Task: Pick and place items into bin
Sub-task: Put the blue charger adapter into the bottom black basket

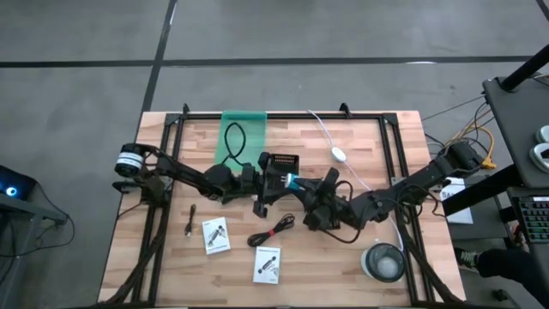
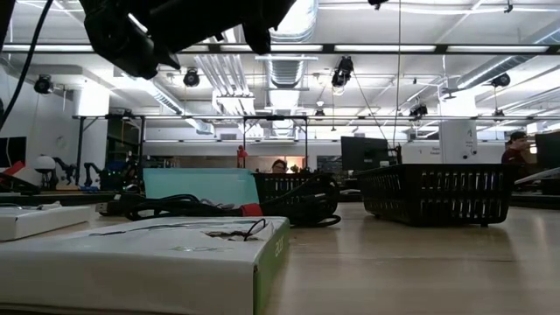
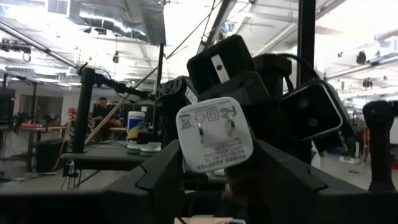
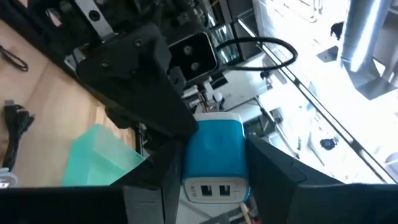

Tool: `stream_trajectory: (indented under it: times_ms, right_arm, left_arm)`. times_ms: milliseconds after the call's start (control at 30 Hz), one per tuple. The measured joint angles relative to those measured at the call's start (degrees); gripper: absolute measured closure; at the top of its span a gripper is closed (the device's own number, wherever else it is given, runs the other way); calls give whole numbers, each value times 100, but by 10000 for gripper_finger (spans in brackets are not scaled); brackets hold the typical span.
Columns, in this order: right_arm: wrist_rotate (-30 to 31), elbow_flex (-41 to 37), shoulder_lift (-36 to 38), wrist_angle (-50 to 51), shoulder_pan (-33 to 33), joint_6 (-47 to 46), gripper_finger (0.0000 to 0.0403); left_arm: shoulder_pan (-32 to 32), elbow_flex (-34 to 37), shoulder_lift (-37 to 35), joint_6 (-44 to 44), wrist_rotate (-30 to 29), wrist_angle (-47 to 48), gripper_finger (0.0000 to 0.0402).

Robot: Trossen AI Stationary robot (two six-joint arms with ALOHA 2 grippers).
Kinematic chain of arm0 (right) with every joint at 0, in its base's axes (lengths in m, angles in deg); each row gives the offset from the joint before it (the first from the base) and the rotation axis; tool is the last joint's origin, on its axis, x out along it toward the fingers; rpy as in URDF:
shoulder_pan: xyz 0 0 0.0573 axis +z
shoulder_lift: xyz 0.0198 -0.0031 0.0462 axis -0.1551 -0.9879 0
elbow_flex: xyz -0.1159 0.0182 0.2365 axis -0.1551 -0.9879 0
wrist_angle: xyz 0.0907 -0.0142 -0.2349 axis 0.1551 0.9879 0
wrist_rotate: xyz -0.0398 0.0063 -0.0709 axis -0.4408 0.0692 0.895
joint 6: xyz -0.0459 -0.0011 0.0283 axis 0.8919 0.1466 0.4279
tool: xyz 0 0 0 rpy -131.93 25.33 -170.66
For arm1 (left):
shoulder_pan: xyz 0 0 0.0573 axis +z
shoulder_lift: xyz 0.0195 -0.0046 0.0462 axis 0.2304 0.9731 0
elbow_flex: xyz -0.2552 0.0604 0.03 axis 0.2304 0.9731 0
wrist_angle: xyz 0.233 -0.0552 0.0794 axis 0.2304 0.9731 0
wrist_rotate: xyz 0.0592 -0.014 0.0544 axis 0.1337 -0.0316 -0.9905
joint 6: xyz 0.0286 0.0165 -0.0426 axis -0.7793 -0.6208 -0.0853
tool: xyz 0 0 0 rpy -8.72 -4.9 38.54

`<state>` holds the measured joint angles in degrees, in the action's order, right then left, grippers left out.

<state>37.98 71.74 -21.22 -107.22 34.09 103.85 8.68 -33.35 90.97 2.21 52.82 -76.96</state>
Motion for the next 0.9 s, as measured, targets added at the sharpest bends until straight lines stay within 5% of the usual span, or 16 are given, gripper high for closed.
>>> stream_trajectory:
  times_ms: [400,600,700,900]
  right_arm:
    - [1290,7,60,626,176,-294,269]
    - [1956,4,218,2827,168,-2067,269]
    - [1482,4,434,4501,164,-3902,269]
    - [-539,1,938,7253,-41,-7654,269]
  left_arm:
    - [299,289,-323,47,711,672,219]
    - [331,809,-795,33,678,990,219]
    - [332,1074,-980,32,675,1020,218]
    - [342,1389,-1109,25,629,1024,218]
